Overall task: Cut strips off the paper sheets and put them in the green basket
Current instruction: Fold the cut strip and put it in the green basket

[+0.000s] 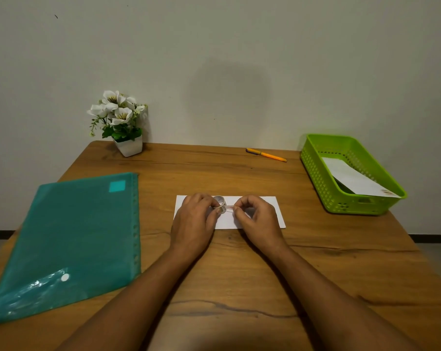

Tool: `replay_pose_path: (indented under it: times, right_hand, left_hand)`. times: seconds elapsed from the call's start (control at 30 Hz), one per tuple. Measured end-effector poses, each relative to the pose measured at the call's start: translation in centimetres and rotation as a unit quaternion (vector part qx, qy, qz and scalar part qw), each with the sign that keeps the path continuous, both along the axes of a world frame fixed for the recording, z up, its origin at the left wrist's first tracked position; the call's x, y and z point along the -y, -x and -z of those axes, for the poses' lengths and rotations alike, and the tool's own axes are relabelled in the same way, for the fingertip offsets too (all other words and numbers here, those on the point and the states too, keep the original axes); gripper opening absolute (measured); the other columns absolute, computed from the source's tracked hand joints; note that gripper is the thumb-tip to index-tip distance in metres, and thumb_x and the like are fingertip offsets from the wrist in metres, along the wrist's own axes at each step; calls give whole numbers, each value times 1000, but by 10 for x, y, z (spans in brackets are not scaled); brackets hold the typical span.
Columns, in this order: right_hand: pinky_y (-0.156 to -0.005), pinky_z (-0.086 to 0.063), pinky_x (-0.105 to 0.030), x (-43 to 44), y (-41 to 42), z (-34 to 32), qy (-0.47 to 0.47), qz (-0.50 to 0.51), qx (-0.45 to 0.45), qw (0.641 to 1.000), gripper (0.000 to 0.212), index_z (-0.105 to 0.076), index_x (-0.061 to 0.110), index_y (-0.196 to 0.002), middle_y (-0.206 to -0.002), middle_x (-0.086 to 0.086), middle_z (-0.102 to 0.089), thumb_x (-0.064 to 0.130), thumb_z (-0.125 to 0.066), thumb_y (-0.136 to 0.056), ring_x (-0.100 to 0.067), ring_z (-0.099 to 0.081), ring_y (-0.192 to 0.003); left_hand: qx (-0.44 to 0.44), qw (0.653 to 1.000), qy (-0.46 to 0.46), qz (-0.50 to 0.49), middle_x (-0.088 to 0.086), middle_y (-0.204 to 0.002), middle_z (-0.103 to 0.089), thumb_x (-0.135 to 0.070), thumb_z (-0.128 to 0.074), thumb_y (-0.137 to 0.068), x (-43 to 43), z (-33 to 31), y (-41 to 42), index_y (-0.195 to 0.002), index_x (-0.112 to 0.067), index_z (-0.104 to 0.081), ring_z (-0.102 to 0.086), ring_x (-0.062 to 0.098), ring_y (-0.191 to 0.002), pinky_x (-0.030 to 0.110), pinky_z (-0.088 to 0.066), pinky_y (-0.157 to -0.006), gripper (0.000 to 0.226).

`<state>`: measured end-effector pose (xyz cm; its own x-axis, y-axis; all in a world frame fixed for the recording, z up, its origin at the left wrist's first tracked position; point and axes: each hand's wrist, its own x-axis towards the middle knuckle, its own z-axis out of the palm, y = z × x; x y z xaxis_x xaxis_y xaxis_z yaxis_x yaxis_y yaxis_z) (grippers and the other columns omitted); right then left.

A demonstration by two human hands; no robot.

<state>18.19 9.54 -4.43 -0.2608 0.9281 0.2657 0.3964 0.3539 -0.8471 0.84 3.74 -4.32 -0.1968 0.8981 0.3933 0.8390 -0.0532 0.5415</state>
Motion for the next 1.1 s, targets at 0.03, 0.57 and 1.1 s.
replay_pose_path:
  times: [0.03,0.57,1.1]
  right_hand:
    - [-84,-58,-30,0,0,0,2,1,0,1000,9,-72,23,-89,-89,14,-71,15,-71,-91,-3,-66,-92]
    - [-82,-57,-27,-4,-3,2,30,11,-46,998,10,-70,21,-88,-90,10,-73,12,-72,-91,-6,-68,-91]
    - [-83,-60,-40,-9,-3,14,24,4,-11,1000,2,-67,30,-90,-91,17,-68,28,-67,-91,-8,-66,-95]
  left_hand:
    - [1,1000,1,-3,-8,-111,-64,-32,-62,-98,0,0,0,-106,-21,-69,-52,12,-106,33,-48,-78,15]
    - [-32,998,27,-40,-11,-112,-60,-38,-61,-99,-44,-16,19,-112,-28,-67,-49,6,-99,28,-45,-72,18]
    - [-70,990,76,-96,0,-106,-69,-34,-65,-99,-180,-21,77,-109,-25,-63,-59,18,-93,37,-51,-69,13]
